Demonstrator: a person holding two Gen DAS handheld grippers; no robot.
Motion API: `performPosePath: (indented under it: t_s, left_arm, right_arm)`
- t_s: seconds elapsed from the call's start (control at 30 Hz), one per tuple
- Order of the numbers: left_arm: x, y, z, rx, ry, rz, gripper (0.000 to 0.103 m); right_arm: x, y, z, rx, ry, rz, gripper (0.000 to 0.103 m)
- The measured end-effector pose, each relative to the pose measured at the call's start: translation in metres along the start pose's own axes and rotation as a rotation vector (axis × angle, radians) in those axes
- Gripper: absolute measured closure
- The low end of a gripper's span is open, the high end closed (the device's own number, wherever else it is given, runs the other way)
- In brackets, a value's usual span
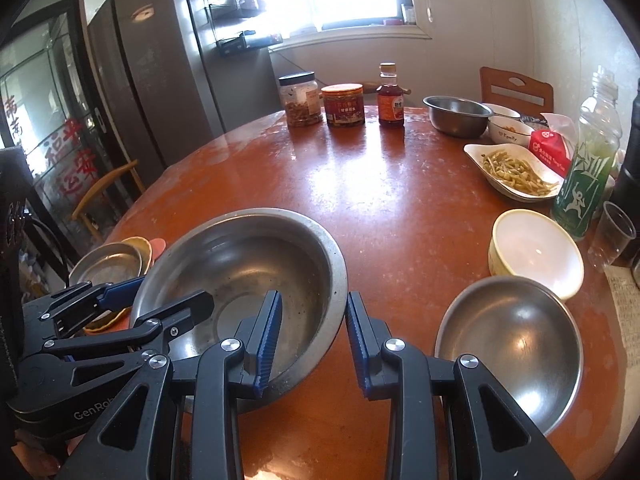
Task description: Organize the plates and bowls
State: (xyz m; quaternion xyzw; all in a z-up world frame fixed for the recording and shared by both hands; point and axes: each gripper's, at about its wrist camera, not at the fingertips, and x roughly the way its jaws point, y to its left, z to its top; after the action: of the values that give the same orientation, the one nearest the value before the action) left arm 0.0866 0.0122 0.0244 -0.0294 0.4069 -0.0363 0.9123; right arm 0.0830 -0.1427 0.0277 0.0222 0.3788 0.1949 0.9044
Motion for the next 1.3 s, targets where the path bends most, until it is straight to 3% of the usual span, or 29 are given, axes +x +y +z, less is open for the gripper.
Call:
performPosePath:
  t_s: [0.73,1.3]
  left_arm:
    - [0.013,-0.019,-0.03,0.049,0.04,-0.007,0.047]
    - [0.026,-0.024,-0.035,0.065,0.047,-0.001,0.047]
  right_arm:
    - [-0.01,-0.014,-0.048,0.042,0.026,-0.003,0.07]
    - [-0.007,-0.019,-0.06,0.066,0.034,-0.01,0.069]
